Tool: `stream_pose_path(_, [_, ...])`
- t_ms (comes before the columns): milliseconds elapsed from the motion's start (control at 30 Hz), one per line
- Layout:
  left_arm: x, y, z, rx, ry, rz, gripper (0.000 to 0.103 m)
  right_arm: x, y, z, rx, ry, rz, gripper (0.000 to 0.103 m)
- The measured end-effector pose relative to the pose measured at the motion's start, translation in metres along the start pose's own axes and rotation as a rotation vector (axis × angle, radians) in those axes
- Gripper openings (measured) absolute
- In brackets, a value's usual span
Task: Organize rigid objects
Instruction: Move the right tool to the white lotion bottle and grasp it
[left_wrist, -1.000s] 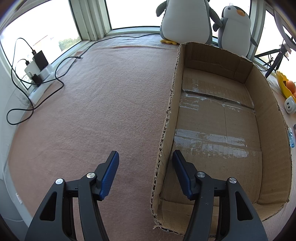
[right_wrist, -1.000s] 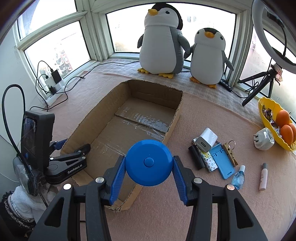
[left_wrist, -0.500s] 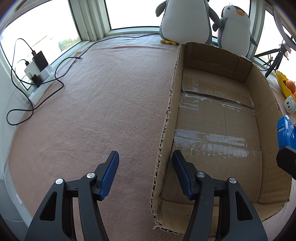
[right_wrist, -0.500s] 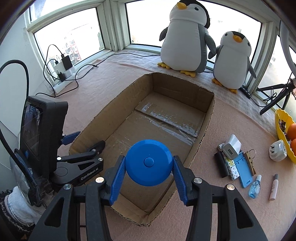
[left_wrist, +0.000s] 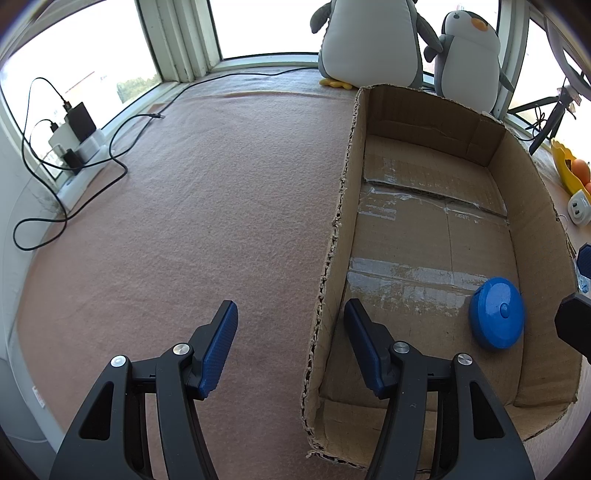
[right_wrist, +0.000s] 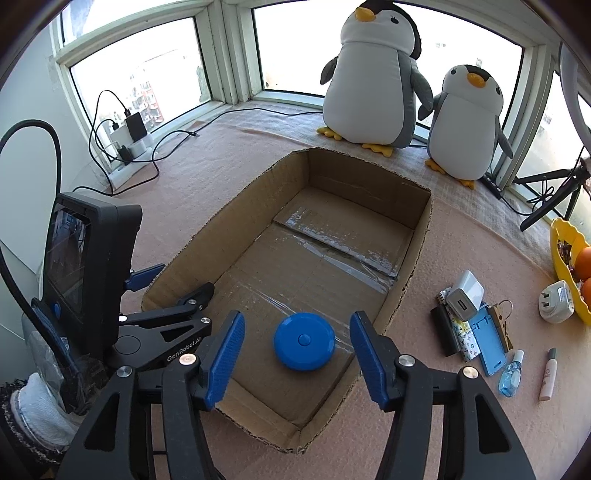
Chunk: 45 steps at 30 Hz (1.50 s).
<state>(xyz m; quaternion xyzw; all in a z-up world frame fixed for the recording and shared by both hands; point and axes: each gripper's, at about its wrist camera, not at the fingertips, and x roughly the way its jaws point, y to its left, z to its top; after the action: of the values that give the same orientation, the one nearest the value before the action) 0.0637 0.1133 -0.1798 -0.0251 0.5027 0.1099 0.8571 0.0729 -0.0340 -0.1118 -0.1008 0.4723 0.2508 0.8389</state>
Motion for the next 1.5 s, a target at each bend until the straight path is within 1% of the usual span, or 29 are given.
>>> stream_pose_path(300, [0.000,0.000,0.000,0.002,0.000,0.001,0.060,-0.007,-0.012,-0.001,0.030,-0.011,-0.012,0.055])
stream_pose_path(567, [0.000,-0.001,-0.001,0.010,-0.002,0.004,0.060,-0.022,-0.051,-0.003,0.115,-0.035,-0.054,0.055])
stream_pose_path(867, [0.001,-0.001,-0.001,0.010,-0.002,0.004,0.060,-0.038,-0.114,-0.017,0.222,-0.044,-0.144,0.055])
stream_pose_path(1067, [0.001,-0.001,-0.001,0.010,-0.002,0.005,0.060,-0.046,-0.170,-0.034,0.322,-0.037,-0.220,0.055])
stream_pose_path(1367, [0.001,-0.001,-0.001,0.011,-0.002,0.006,0.060,-0.048,-0.255,-0.065,0.485,0.012,-0.329,0.055])
stream_pose_path(1500, [0.001,-0.001,-0.001,0.010,-0.002,0.005,0.060,-0.043,-0.280,-0.074,0.536,0.044,-0.348,0.055])
